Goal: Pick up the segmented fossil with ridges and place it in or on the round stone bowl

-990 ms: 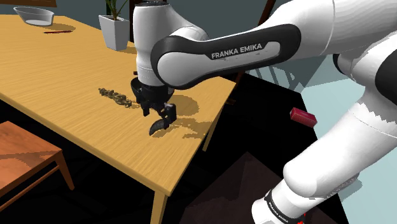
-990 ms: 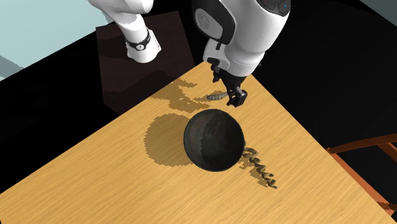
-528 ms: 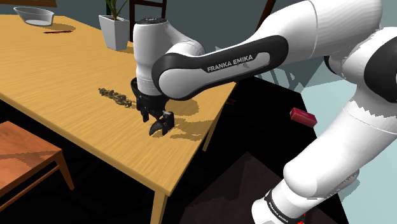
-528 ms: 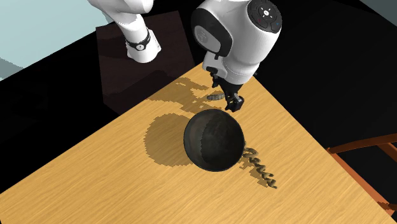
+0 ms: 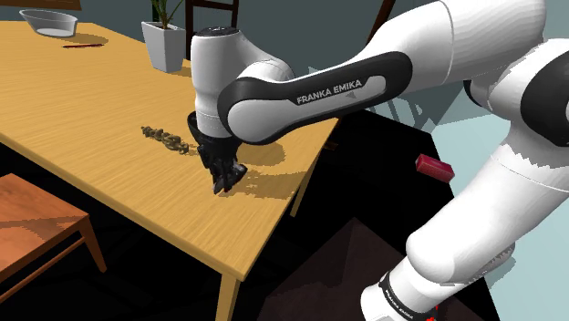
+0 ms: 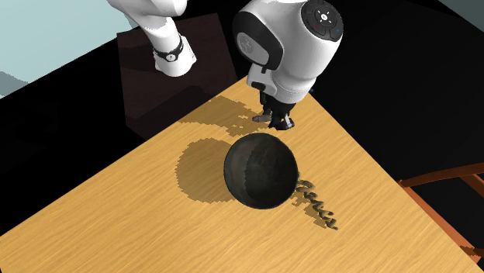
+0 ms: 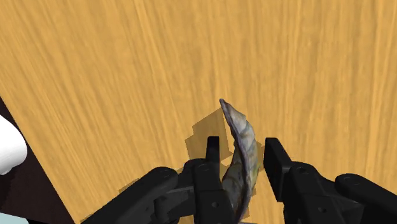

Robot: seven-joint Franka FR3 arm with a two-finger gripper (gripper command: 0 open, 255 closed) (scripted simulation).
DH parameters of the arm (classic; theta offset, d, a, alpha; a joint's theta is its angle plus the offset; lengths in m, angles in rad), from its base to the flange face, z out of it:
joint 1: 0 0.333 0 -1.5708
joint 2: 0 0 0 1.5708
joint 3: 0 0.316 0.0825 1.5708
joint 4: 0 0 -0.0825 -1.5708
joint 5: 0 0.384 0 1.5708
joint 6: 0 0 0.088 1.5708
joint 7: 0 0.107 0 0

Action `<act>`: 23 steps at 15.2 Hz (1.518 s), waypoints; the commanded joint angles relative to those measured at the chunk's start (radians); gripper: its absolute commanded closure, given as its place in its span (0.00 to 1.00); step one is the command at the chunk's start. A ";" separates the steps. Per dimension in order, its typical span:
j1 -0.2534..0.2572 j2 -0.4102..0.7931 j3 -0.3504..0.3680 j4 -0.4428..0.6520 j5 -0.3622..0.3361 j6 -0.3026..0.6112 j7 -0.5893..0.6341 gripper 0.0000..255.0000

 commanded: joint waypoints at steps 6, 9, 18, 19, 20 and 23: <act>0.000 0.000 0.000 0.000 0.000 0.000 0.000 1.00; -0.002 -0.009 0.001 0.008 0.009 -0.011 -0.007 1.00; -0.016 -0.072 0.002 0.087 0.072 -0.120 -0.060 1.00; -0.016 -0.077 0.002 0.097 0.077 -0.133 -0.065 1.00; -0.017 -0.082 0.001 0.108 0.081 -0.145 -0.069 1.00; -0.019 -0.094 -0.001 0.140 0.093 -0.183 -0.080 1.00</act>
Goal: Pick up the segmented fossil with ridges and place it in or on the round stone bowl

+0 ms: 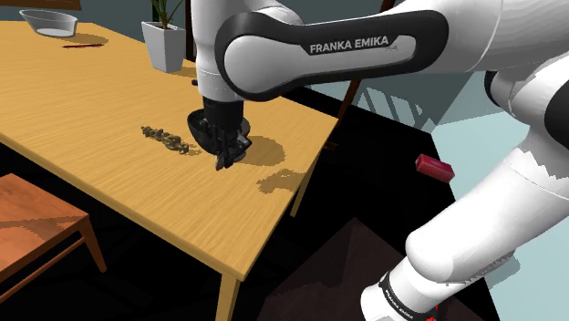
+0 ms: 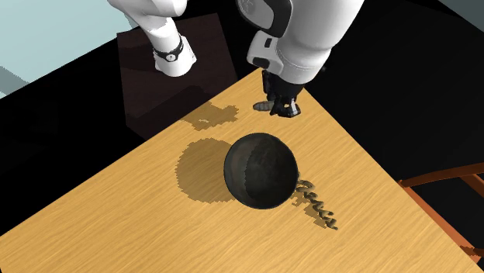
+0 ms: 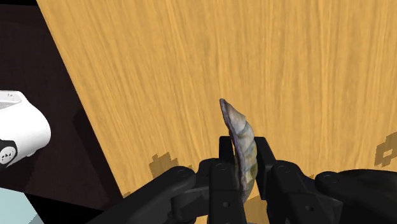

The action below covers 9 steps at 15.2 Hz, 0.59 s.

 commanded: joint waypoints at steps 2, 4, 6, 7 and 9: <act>-0.001 -0.005 -0.001 0.037 0.006 -0.040 -0.007 1.00; -0.001 -0.010 -0.002 0.061 0.010 -0.066 -0.012 1.00; -0.002 -0.013 -0.002 0.085 0.013 -0.092 -0.016 1.00; -0.002 -0.014 -0.003 0.098 0.014 -0.105 -0.017 1.00; -0.002 -0.015 -0.003 0.125 0.015 -0.132 -0.020 1.00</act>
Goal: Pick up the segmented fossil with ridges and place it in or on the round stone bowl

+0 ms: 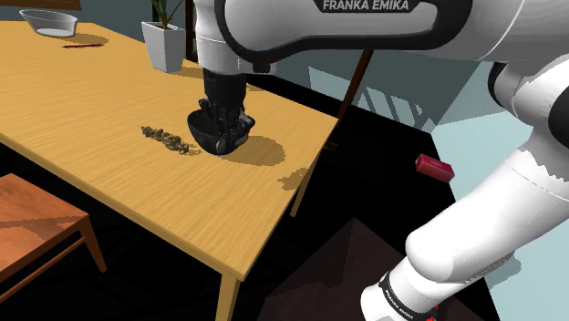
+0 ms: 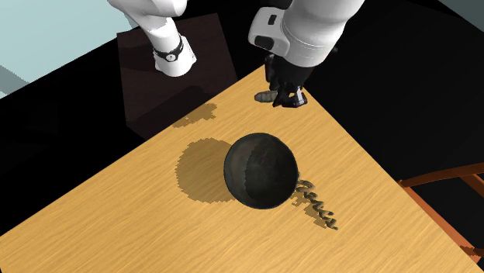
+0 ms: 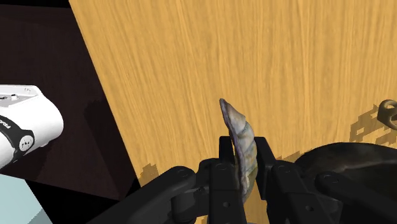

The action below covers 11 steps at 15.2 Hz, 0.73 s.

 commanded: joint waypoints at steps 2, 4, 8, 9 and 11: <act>0.000 0.002 0.000 0.040 -0.001 -0.039 -0.003 1.00; 0.000 0.005 0.001 0.069 -0.003 -0.067 -0.003 1.00; 0.003 0.015 0.004 0.130 -0.011 -0.122 -0.001 1.00; 0.003 0.016 0.004 0.132 -0.012 -0.125 -0.001 1.00; 0.008 0.103 0.007 0.190 -0.084 -0.136 0.011 1.00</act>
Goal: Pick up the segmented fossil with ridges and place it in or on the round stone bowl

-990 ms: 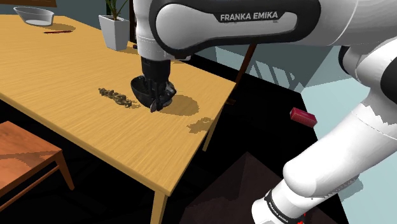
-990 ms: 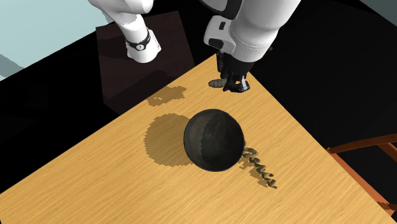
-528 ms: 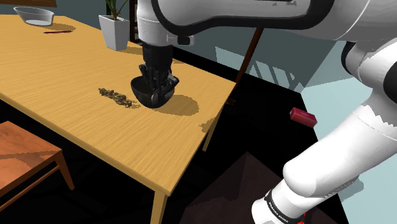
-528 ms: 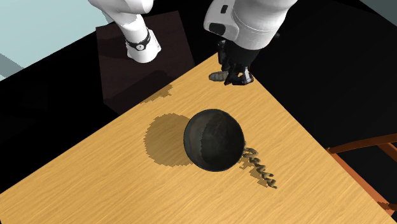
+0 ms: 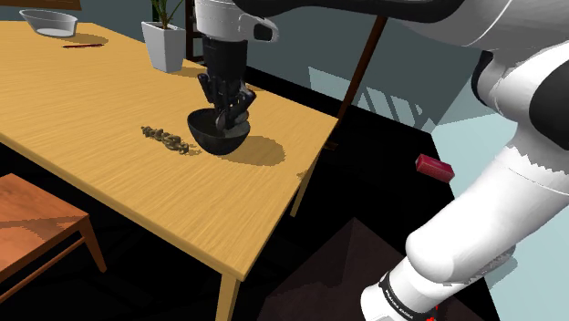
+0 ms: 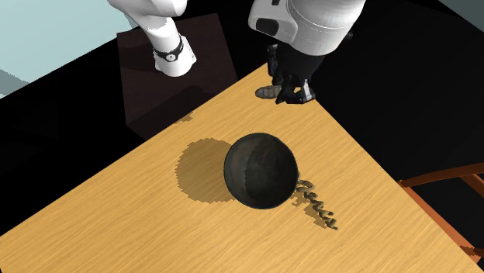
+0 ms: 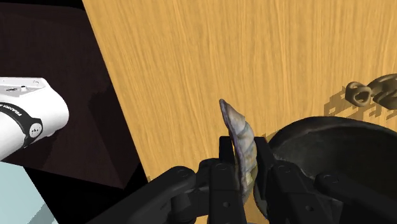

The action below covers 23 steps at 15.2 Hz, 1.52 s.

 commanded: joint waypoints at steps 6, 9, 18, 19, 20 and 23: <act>0.084 0.274 -0.050 0.242 -0.221 -0.078 0.002 1.00; 0.150 0.392 -0.093 0.390 -0.304 -0.130 -0.021 1.00; 0.136 0.434 -0.112 0.332 -0.330 -0.041 -0.024 1.00; 0.131 0.432 -0.111 0.316 -0.330 -0.027 -0.021 1.00; 0.126 0.431 -0.111 0.300 -0.329 -0.013 -0.019 1.00; 0.116 0.430 -0.111 0.268 -0.329 0.015 -0.014 1.00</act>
